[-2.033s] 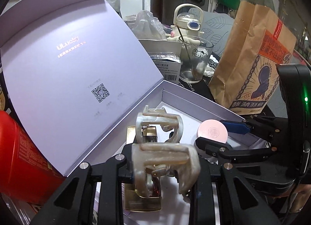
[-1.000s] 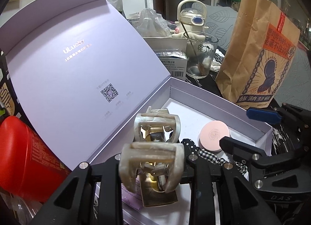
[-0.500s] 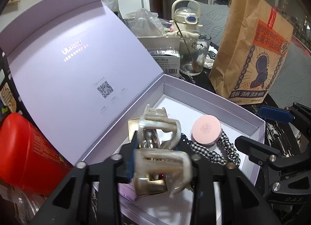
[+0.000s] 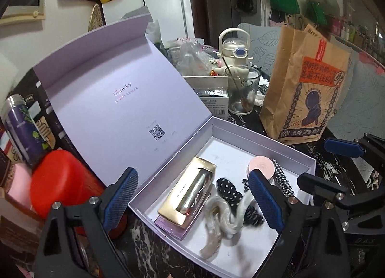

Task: Organize rigid objects
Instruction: 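Withdraw both open tools from the white box back over the table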

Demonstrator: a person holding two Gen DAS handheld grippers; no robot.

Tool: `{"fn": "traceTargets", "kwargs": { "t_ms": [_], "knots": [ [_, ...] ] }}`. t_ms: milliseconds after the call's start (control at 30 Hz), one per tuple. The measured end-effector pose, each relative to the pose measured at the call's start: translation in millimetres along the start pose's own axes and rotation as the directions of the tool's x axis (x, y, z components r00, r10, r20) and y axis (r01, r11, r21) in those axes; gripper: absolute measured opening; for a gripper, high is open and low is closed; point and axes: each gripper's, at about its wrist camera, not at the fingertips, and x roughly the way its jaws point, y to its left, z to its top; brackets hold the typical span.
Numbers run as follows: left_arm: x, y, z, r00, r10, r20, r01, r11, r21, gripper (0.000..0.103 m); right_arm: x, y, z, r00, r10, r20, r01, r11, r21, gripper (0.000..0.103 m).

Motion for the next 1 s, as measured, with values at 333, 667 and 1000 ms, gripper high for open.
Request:
{"fn": "traceTargets", "kwargs": {
  "t_ms": [333, 667, 1000],
  "knots": [
    [-44, -11, 4, 0.996, -0.025, 0.08, 0.024, 0.999, 0.021, 0.094, -48, 0, 2, 0.997, -0.05, 0.065, 0.051, 0.999, 0.0, 0.074],
    [-91, -27, 0, 0.986, -0.075, 0.147, 0.072, 0.997, 0.026, 0.094, -107, -1, -15, 0.987, -0.097, 0.131, 0.096, 0.995, 0.016, 0.077],
    [-108, -51, -18, 0.983, -0.125, 0.135, 0.119, 0.992, 0.046, 0.094, -145, -13, -48, 0.981, -0.143, 0.129, 0.132, 0.987, 0.086, 0.077]
  ]
}}
